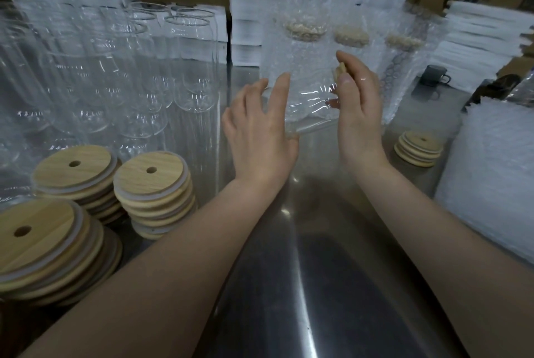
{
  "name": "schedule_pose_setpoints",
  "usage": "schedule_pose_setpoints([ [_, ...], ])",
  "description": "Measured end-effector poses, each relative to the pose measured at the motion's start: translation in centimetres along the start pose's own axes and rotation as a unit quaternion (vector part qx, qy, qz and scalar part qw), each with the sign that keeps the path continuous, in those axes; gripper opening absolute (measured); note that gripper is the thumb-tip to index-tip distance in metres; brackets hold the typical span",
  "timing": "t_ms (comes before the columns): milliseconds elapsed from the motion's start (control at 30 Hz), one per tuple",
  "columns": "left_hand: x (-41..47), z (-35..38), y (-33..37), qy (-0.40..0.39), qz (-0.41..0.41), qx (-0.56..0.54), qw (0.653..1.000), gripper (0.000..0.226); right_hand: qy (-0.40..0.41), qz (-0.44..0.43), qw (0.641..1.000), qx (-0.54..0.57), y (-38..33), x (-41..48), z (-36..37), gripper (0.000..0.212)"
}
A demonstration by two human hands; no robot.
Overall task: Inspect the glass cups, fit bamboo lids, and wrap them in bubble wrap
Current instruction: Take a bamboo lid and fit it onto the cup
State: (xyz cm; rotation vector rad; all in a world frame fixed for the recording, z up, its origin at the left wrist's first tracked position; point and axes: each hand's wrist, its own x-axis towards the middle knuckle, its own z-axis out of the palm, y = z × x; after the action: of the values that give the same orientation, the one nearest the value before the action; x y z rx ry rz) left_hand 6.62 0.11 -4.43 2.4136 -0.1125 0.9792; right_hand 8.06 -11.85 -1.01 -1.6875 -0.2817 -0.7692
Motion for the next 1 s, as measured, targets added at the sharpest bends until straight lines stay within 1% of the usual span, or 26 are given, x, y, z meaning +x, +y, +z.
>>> schedule_pose_setpoints([
  [67, 0.02, 0.05, -0.04, 0.002, 0.001, 0.005, 1.000, 0.088, -0.002, -0.005, 1.000, 0.000, 0.12, -0.06, 0.07, 0.037],
  [200, -0.03, 0.09, -0.02, 0.015, 0.001, 0.007, 1.000, 0.089, -0.010, -0.014, 1.000, -0.001, 0.22, -0.07, 0.19, 0.045],
  [333, -0.02, 0.12, -0.05, 0.024, 0.005, 0.011, 1.000, 0.089, -0.020, -0.011, 1.000, 0.003, 0.19, -0.06, 0.21, 0.044],
  [567, -0.02, 0.17, -0.05, 0.031, 0.002, 0.011, 0.999, 0.090, -0.039, -0.005, 0.999, 0.003, 0.11, -0.09, 0.30, 0.049],
  [833, -0.01, 0.08, -0.05, 0.038, 0.000, 0.016, 0.999, 0.090, -0.051, 0.002, 0.999, 0.012, -0.05, -0.12, 0.46, 0.038],
  [1000, -0.04, 0.09, 0.00, 0.041, -0.001, 0.021, 0.999, 0.089, -0.059, 0.001, 0.998, 0.009, -0.07, -0.05, 0.38, 0.039],
])
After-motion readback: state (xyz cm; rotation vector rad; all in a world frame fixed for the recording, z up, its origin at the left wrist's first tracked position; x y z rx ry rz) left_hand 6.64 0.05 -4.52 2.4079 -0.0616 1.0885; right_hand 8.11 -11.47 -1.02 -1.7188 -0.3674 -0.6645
